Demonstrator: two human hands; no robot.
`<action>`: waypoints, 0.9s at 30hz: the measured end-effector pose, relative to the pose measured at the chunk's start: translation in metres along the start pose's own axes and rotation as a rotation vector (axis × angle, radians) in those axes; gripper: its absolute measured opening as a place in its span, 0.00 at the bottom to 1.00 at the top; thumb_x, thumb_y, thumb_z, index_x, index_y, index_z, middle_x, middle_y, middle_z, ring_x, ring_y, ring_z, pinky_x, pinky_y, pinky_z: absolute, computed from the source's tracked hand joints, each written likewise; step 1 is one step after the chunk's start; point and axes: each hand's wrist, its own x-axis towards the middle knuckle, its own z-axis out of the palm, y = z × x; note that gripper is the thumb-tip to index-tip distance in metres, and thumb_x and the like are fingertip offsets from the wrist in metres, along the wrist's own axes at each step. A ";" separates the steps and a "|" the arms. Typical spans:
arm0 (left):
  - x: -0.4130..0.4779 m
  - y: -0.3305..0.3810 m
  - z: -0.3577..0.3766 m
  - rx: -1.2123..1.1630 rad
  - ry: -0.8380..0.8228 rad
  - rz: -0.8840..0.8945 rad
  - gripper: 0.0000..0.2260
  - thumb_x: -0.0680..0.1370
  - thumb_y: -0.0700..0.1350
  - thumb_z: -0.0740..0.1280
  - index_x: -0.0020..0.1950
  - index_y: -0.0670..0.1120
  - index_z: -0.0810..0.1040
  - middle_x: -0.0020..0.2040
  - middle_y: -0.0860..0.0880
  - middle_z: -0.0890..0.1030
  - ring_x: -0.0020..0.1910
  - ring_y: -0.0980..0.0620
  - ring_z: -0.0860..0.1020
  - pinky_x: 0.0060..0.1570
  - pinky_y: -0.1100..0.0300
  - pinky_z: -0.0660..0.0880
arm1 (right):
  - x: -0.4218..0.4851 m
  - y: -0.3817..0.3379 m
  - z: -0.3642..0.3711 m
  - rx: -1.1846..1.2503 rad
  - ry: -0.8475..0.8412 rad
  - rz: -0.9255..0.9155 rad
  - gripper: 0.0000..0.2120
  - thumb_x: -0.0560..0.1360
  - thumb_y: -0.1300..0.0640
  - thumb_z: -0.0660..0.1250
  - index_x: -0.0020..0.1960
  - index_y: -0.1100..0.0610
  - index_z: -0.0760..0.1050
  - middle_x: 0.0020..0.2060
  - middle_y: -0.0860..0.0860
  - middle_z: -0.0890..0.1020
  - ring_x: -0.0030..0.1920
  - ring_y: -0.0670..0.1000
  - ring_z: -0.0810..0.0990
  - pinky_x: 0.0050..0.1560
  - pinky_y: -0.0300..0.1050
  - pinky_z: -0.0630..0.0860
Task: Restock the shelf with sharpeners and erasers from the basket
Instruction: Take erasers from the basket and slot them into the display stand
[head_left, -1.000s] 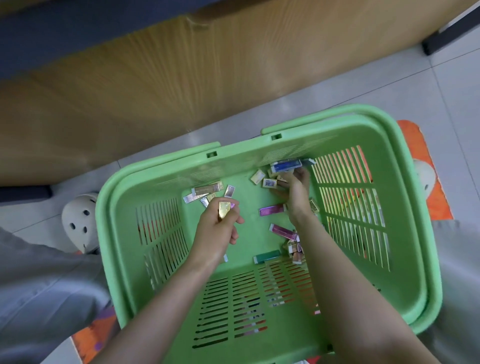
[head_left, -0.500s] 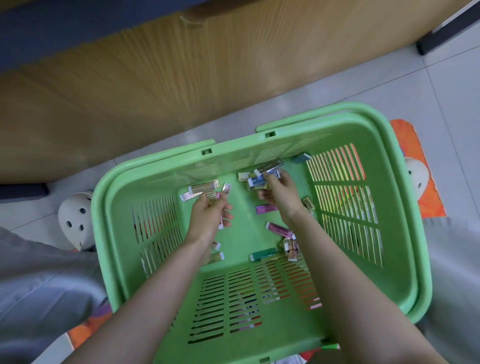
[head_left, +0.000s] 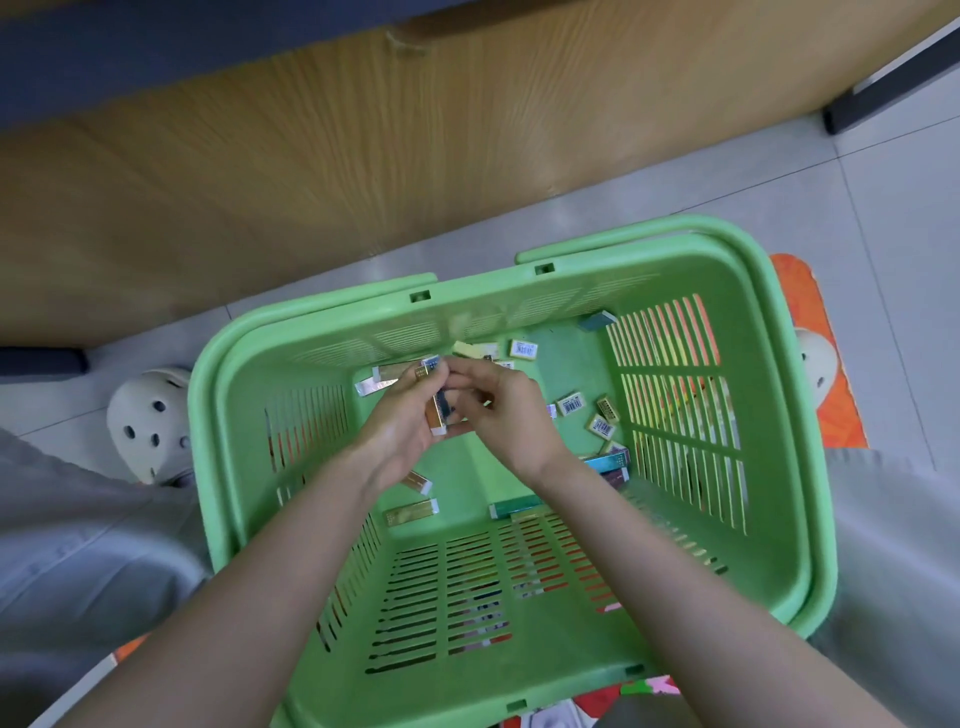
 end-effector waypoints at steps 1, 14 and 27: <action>-0.001 0.001 0.001 0.006 -0.003 0.004 0.22 0.80 0.48 0.61 0.70 0.37 0.65 0.51 0.38 0.79 0.42 0.48 0.78 0.37 0.58 0.79 | -0.001 0.000 0.002 0.024 0.028 -0.004 0.16 0.76 0.69 0.62 0.60 0.59 0.77 0.48 0.51 0.84 0.42 0.42 0.81 0.49 0.35 0.77; -0.004 -0.004 0.009 -0.018 -0.080 -0.002 0.08 0.80 0.46 0.60 0.51 0.45 0.77 0.35 0.50 0.82 0.31 0.54 0.79 0.33 0.62 0.77 | 0.005 0.070 -0.077 -0.717 -0.032 0.075 0.26 0.75 0.50 0.67 0.70 0.52 0.66 0.67 0.50 0.71 0.69 0.51 0.64 0.73 0.49 0.58; -0.012 -0.019 0.007 -0.090 -0.055 -0.039 0.20 0.69 0.50 0.68 0.57 0.42 0.74 0.37 0.48 0.80 0.33 0.52 0.79 0.34 0.60 0.79 | 0.001 0.106 -0.078 -0.981 -0.258 0.041 0.21 0.74 0.59 0.68 0.65 0.56 0.69 0.62 0.53 0.71 0.61 0.51 0.70 0.64 0.45 0.68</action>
